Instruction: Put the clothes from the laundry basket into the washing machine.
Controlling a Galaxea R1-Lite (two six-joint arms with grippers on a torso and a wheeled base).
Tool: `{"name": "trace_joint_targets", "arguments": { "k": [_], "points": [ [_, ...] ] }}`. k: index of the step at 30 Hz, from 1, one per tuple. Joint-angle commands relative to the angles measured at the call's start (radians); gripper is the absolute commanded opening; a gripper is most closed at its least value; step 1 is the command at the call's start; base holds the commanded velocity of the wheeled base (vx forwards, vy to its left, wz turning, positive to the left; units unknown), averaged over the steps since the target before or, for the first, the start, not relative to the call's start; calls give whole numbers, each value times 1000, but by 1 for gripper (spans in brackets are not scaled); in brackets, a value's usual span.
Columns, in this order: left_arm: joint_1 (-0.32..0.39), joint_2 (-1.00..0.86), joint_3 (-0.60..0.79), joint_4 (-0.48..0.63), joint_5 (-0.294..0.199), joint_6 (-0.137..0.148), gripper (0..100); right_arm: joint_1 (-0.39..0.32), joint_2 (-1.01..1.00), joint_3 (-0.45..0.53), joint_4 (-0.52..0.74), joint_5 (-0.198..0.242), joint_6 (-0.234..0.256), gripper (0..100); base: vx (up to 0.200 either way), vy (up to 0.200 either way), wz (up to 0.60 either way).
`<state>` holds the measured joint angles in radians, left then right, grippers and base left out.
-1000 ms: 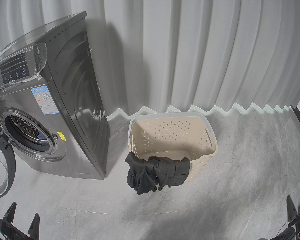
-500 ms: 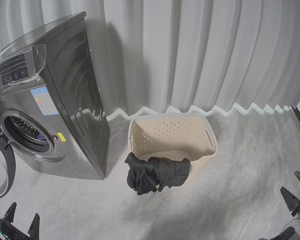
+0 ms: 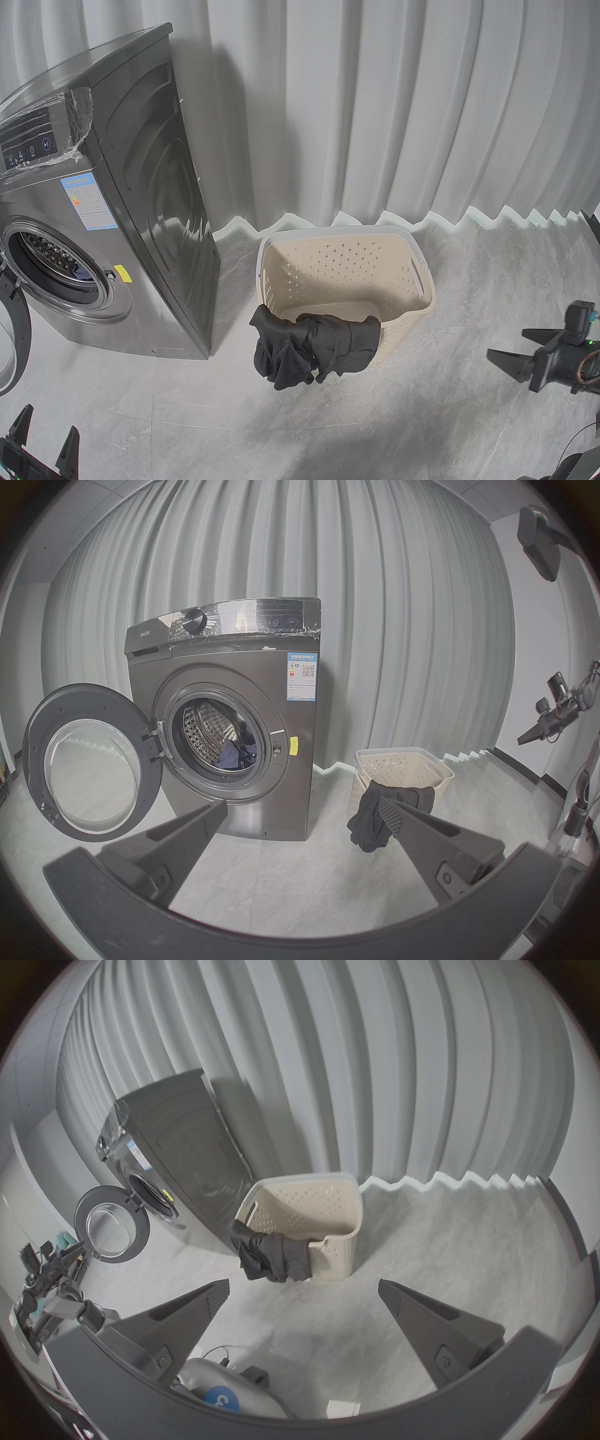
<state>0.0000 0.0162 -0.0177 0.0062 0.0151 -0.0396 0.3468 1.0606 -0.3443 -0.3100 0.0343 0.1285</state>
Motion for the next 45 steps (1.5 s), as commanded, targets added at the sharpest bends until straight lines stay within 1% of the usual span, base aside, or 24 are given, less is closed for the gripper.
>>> {"name": "trace_joint_targets", "arguments": {
  "k": [1,2,5,8,12,13,15,18,21,24,27,29,35,41,45],
  "points": [
    [0,-15,15,0,0,0,100,207,315,-88,-58,-128,114,100,0,0,0],
    [0,-15,15,0,0,0,100,218,372,-119,-60,-134,117,100,0,0,0],
    [0,-15,15,0,0,0,100,219,443,-162,-72,-162,125,100,0,0,0],
    [0,-15,15,0,0,0,100,219,521,-199,-116,-168,145,100,0,0,0],
    [0,-15,15,0,0,0,100,221,634,-234,-199,-191,171,100,0,0,0],
    [0,-15,15,0,0,0,100,221,641,-234,-202,-192,172,100,0,0,0],
    [0,-15,15,0,0,0,100,219,722,-226,-267,-206,187,100,0,0,0],
    [0,-15,15,0,0,0,100,224,785,-236,-334,-206,207,100,0,0,0],
    [0,-15,15,0,0,0,100,242,852,-256,-370,-212,229,100,0,0,0],
    [0,-15,15,0,0,0,100,247,909,-272,-391,-214,240,100,0,0,0],
    [0,-15,15,0,0,0,100,247,987,-315,-446,-241,244,100,0,0,0],
    [0,-15,15,0,0,0,100,245,1019,-343,-478,-249,243,100,0,0,0],
    [0,-15,15,0,0,0,100,245,1104,-412,-483,-257,243,100,0,0,0],
    [0,-15,15,0,-1,0,100,244,1194,-501,-475,-258,243,100,0,0,0],
    [0,-15,15,0,-1,0,100,247,1245,-536,-475,-258,246,100,0,0,0]
  ]
}}
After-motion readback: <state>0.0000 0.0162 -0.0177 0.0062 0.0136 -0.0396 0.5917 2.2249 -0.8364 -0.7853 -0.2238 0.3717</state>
